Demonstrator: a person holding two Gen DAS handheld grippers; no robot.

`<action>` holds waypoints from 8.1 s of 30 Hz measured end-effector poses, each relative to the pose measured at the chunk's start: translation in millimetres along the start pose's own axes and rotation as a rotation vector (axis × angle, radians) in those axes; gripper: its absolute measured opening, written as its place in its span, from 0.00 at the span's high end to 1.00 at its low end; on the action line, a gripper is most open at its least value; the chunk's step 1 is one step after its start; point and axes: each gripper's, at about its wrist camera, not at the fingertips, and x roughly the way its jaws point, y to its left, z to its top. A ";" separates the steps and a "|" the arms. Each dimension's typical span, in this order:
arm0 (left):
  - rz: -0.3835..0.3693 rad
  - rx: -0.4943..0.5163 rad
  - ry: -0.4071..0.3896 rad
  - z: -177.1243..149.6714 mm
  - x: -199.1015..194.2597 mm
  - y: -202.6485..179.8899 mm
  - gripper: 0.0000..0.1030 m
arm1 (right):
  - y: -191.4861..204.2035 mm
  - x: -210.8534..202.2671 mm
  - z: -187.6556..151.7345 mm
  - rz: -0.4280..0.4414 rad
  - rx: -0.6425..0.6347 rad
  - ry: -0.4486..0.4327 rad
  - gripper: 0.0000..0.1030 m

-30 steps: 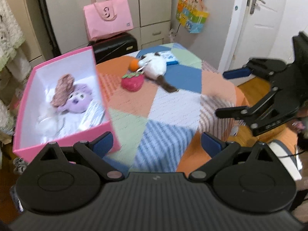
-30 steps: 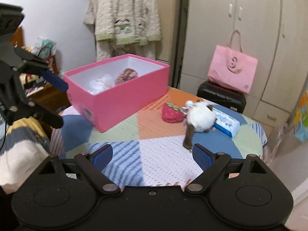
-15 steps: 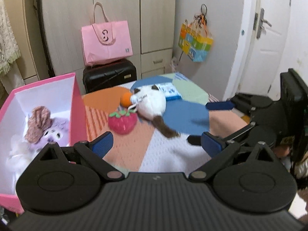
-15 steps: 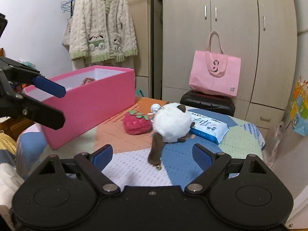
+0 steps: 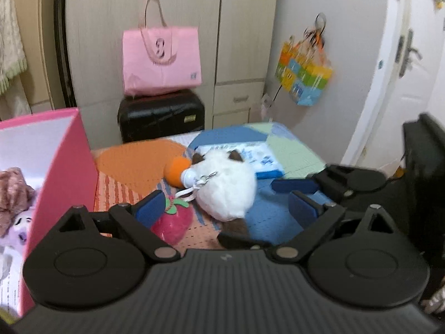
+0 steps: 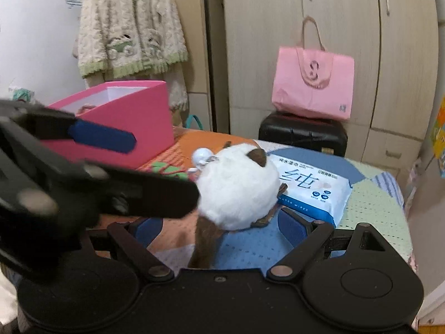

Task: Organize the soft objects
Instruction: 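Close both grippers on the white plush cat from either side, then lift and carry the white plush cat with both grippers over the box, then open both grippers to release the plush cat into the box, then move both tools back toward the strawberry pouch and wipes pack, then grasp the pink strawberry pouch with left gripper while right grasps orange sponge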

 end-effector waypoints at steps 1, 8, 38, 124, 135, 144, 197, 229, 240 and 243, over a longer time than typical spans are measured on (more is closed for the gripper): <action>-0.001 -0.007 0.002 1.2 6.8 1.9 0.07 | -3.3 4.4 1.6 0.004 0.010 0.007 0.10; -0.034 -0.047 -0.051 8.1 37.9 8.7 0.11 | -13.8 28.2 3.9 0.006 0.053 0.023 0.10; -0.046 -0.001 0.033 -14.7 3.0 -15.4 0.41 | 13.4 -21.0 -22.7 -0.052 0.076 -0.069 0.34; -0.060 -0.179 0.005 -17.9 -229.7 137.8 0.37 | 226.0 -78.6 74.8 0.276 -0.032 -0.065 0.33; -0.026 -0.297 0.078 -3.9 -153.6 194.5 0.43 | 206.8 2.0 102.8 0.268 -0.094 0.021 0.33; 0.081 -0.324 0.163 -22.1 -131.0 220.0 0.43 | 229.2 39.8 90.3 0.219 -0.213 0.170 0.33; 0.009 0.118 0.148 -53.2 -258.8 51.2 0.26 | 162.8 -187.4 9.9 0.130 -0.220 0.054 0.28; 0.046 0.148 -0.044 -56.3 -80.9 -9.4 0.12 | 9.0 -90.1 8.3 0.105 0.028 -0.108 0.17; 0.169 0.055 -0.078 -40.3 -9.3 0.3 0.11 | -19.7 -13.2 43.8 0.175 0.078 0.035 0.20; 0.208 0.027 -0.081 -37.1 3.9 8.0 0.11 | -20.8 6.9 53.8 0.199 0.076 0.060 0.22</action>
